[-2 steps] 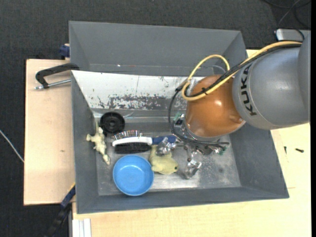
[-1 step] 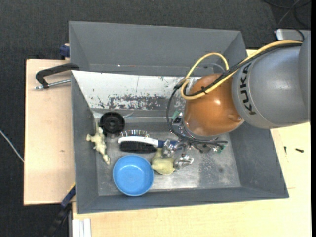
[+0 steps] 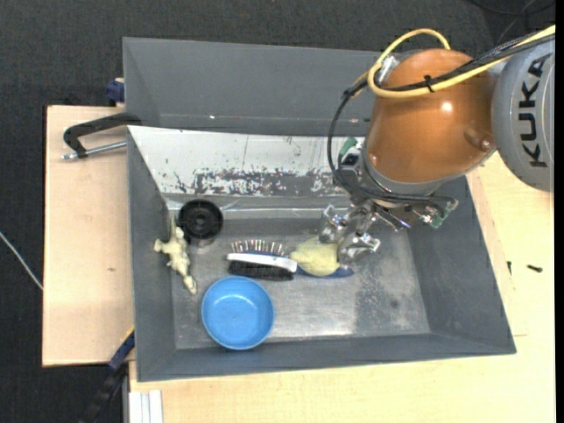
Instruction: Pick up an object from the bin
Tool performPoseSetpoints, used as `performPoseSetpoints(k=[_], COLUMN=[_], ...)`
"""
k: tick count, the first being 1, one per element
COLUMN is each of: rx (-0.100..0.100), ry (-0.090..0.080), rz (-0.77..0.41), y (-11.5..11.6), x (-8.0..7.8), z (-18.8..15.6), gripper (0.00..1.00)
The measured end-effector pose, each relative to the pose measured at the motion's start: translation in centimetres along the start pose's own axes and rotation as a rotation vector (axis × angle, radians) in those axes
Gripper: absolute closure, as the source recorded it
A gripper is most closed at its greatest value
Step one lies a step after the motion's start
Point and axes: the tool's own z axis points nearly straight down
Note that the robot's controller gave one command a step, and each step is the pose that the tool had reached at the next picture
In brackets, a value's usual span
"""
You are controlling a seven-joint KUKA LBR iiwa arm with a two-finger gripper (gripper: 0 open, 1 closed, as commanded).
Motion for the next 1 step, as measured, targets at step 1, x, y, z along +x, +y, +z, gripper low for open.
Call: performPoseSetpoints(k=[1], rx=[-0.002], ry=[0.0], rz=[-0.127], y=[1.0], x=[-1.74], z=[-6.57], gripper=[1.0])
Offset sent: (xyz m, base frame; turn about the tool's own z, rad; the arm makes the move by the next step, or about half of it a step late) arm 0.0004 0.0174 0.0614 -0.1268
